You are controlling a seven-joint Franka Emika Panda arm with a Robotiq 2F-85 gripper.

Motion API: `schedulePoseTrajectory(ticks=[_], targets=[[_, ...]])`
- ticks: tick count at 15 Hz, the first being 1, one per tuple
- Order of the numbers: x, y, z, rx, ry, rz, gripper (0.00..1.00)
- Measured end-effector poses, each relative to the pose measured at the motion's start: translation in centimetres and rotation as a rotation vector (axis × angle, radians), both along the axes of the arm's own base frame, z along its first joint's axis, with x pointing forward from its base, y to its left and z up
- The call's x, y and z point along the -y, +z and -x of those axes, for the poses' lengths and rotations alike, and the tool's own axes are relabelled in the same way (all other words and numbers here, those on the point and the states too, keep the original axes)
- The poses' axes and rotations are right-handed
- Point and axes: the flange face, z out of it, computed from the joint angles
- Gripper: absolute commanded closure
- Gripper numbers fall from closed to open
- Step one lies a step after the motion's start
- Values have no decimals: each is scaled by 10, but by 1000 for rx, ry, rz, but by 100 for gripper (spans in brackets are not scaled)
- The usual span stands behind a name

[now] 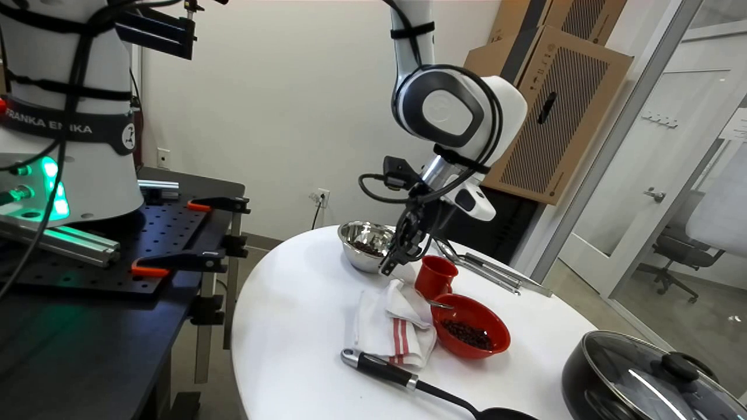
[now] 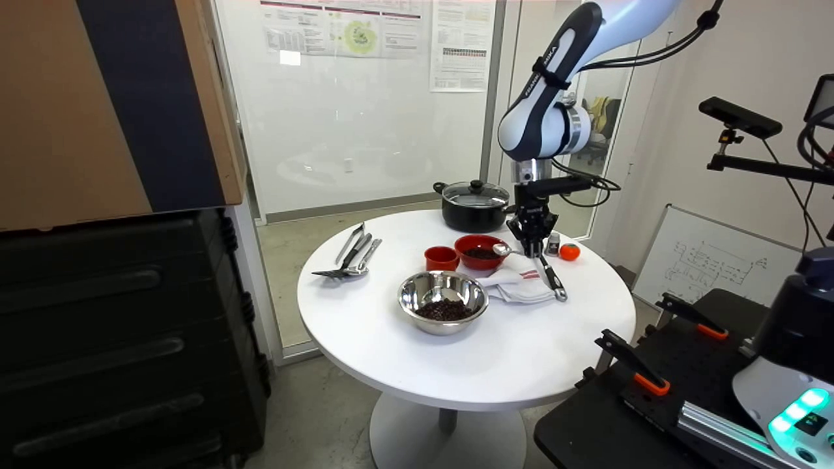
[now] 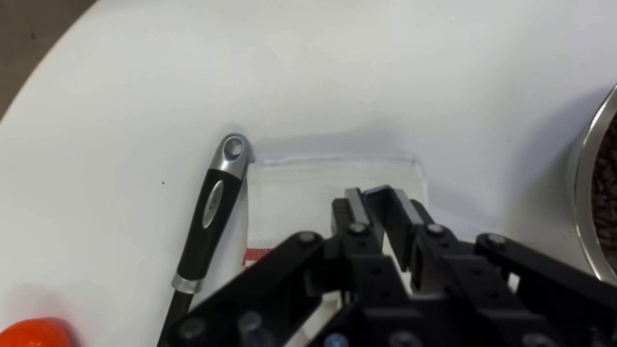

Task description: Use the silver spoon to stir the contents in the red bowl

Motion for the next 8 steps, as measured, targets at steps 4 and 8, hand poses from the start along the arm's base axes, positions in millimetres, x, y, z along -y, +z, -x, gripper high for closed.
schedulePoseTrajectory(ticks=[4, 8], targets=[[8, 25, -22, -57, -6, -29, 96], [16, 38, -38, -129, -13, -48, 96]])
